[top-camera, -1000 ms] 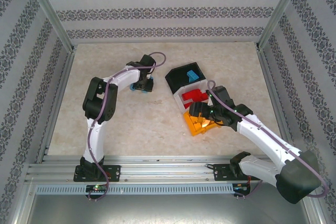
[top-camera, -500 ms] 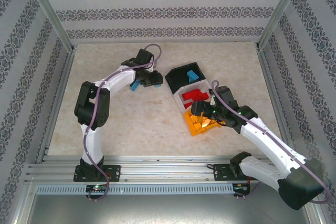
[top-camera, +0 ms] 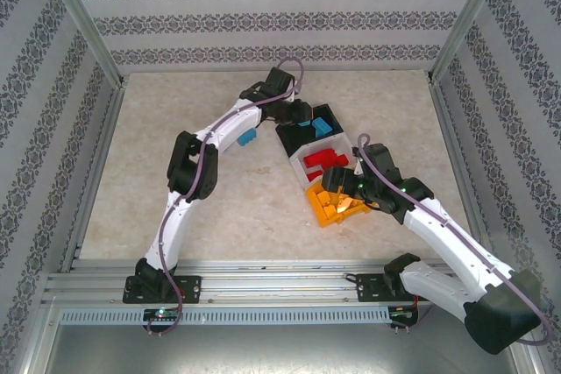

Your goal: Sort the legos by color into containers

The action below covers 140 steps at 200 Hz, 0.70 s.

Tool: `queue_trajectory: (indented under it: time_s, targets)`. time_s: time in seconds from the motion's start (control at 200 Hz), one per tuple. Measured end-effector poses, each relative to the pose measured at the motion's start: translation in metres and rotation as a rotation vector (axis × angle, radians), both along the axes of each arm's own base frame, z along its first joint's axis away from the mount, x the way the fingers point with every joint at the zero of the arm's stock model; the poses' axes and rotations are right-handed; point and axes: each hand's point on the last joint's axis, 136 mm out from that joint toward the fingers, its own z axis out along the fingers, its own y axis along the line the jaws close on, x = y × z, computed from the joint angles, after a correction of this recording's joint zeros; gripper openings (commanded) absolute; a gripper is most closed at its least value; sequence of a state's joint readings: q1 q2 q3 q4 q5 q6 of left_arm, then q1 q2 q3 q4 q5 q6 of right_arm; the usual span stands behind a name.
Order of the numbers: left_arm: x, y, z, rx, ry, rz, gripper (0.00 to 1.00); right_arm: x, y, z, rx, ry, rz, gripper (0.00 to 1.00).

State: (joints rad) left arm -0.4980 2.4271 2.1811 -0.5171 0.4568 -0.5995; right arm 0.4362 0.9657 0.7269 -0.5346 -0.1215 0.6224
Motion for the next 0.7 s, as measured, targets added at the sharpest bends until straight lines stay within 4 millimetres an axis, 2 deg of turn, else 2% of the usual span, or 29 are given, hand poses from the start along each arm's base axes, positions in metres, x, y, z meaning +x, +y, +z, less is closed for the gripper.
queue_trajectory:
  time_s: [0.085, 0.39, 0.699]
  targets:
    - [0.001, -0.002, -0.006, 0.011, 0.013, 0.0, 0.34, 0.0, -0.006, -0.001, 0.003, -0.001, -0.019, 0.86]
    - [0.001, -0.009, 0.008, 0.014, -0.007, -0.004, 0.34, -0.003, -0.011, -0.009, 0.011, 0.019, -0.028, 0.86]
    - [-0.001, -0.005, 0.005, 0.042, 0.005, 0.006, 0.34, -0.004, -0.011, -0.012, 0.015, 0.027, -0.024, 0.86]
